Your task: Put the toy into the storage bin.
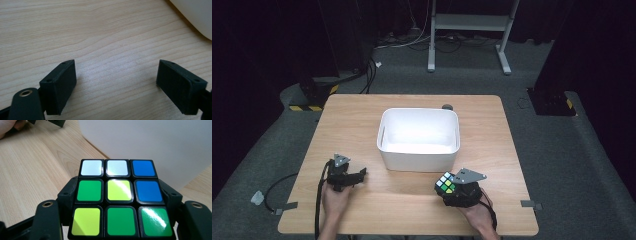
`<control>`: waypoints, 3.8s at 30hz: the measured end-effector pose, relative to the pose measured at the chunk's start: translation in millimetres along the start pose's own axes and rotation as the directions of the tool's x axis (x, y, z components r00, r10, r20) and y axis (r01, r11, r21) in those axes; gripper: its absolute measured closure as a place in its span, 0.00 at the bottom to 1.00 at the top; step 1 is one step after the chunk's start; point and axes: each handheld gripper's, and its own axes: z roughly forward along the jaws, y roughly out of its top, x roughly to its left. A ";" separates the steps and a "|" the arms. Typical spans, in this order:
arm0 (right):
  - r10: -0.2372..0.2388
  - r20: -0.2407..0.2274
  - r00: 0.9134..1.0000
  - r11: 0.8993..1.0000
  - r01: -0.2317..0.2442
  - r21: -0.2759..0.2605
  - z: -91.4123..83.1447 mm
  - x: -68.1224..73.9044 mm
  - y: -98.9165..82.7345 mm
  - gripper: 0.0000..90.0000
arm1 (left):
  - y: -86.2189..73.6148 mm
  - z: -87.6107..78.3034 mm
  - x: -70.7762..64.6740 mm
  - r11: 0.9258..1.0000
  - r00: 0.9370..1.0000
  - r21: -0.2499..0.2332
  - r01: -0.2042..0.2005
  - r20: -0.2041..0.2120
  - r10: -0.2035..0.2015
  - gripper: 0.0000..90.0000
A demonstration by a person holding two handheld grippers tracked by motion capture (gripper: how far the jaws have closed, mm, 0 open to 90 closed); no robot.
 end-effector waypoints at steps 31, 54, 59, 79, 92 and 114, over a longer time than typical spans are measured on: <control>0.032 -0.002 0.999 0.999 -0.032 -0.018 -24.3 -7.0 21.0 0.37 | 0.1 0.3 -0.9 1.000 1.000 0.002 -0.003 -0.005 0.003 0.18; 0.030 -0.002 1.000 0.999 -0.030 -0.030 -48.9 -10.0 47.6 0.37 | 0.2 0.3 -0.9 1.000 1.000 0.002 -0.004 -0.004 0.004 0.18; 0.022 0.003 1.000 0.999 -0.022 -0.044 -53.0 -8.9 57.5 0.37 | 0.1 0.3 -0.9 1.000 1.000 0.002 -0.004 -0.004 0.004 0.18; 0.007 0.006 1.000 0.998 -0.006 -0.056 -62.1 -14.5 87.8 0.37 | 0.1 0.3 -0.9 1.000 1.000 0.002 -0.003 -0.004 0.003 0.18; 0.036 0.008 0.999 0.996 -0.035 -0.085 -68.3 -23.7 99.9 0.37 | 0.1 0.2 -0.8 1.000 1.000 0.002 -0.003 -0.004 0.003 0.18; 0.079 0.018 0.997 0.991 -0.076 -0.112 -70.3 -37.1 112.0 0.37 | 0.1 0.3 -1.0 1.000 1.000 0.001 -0.003 -0.004 0.003 0.18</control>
